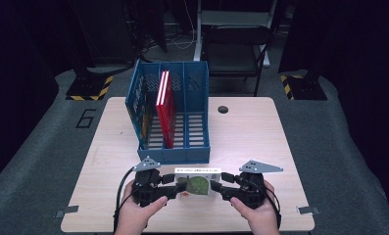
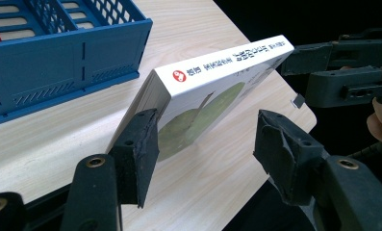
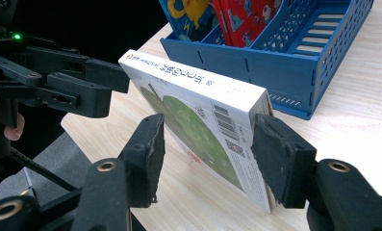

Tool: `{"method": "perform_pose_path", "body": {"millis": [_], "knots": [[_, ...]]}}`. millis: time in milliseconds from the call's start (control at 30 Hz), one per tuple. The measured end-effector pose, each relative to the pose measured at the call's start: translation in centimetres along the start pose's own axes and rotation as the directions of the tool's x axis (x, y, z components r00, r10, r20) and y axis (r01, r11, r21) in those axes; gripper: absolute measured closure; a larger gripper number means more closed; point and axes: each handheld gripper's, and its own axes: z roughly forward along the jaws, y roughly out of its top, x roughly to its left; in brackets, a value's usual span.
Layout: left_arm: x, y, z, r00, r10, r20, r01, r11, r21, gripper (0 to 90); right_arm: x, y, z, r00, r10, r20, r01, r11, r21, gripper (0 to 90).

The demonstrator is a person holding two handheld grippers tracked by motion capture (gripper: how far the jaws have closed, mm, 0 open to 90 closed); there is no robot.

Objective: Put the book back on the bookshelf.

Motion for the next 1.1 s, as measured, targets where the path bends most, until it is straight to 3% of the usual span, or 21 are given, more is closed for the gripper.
{"method": "perform_pose_path", "body": {"millis": [433,567,600,667,700,733,767,833,1100], "knots": [[0.4,0.2,0.2,1.0,-0.001,0.005,0.0,1.0,0.008,41.4,-0.5,0.3,0.4,0.9998,0.02,-0.007,-0.02,1.0,-0.002,44.5],[0.7,0.0,0.6,0.9969,0.047,-0.063,-0.046,0.9988,0.017,39.4,-0.7,0.2,0.5,0.999,0.043,-0.015,-0.043,0.999,0.007,44.4],[1.0,-0.1,0.7,0.9938,0.078,-0.08,-0.076,0.9969,0.022,38.1,-0.8,0.2,0.6,0.9991,0.04,-0.017,-0.04,0.999,0.009,44.3],[1.2,-0.1,0.9,0.9916,0.087,-0.095,-0.085,0.996,0.029,34.1,-0.8,0.1,0.6,0.9991,0.04,-0.017,-0.039,0.999,0.006,44.4],[2.0,0.0,1.5,0.9903,0.089,-0.107,-0.086,0.9959,0.028,33.3,-0.8,0.1,0.6,0.999,0.039,-0.019,-0.039,0.999,0.008,44.3],[2.0,0.0,1.5,0.9903,0.089,-0.107,-0.086,0.9959,0.028,32.4,-0.8,0.0,0.6,0.9989,0.042,-0.021,-0.042,0.999,0.009,44.4],[2.5,0.1,2.1,0.9933,0.094,-0.068,-0.092,0.9955,0.023,31.1,-0.8,0.0,0.6,0.9989,0.042,-0.021,-0.041,0.999,0.01,44.4],[2.6,0.1,2.3,0.9938,0.093,-0.061,-0.092,0.9953,0.031,30.2,-0.8,0.0,0.6,0.9989,0.041,-0.022,-0.041,0.999,0.011,44.5],[2.2,0.7,4.1,0.9877,0.154,-0.028,-0.153,0.9878,0.029,30.1,-1.0,0.0,0.8,0.999,0.039,-0.023,-0.038,0.999,0.017,44.5]]}}
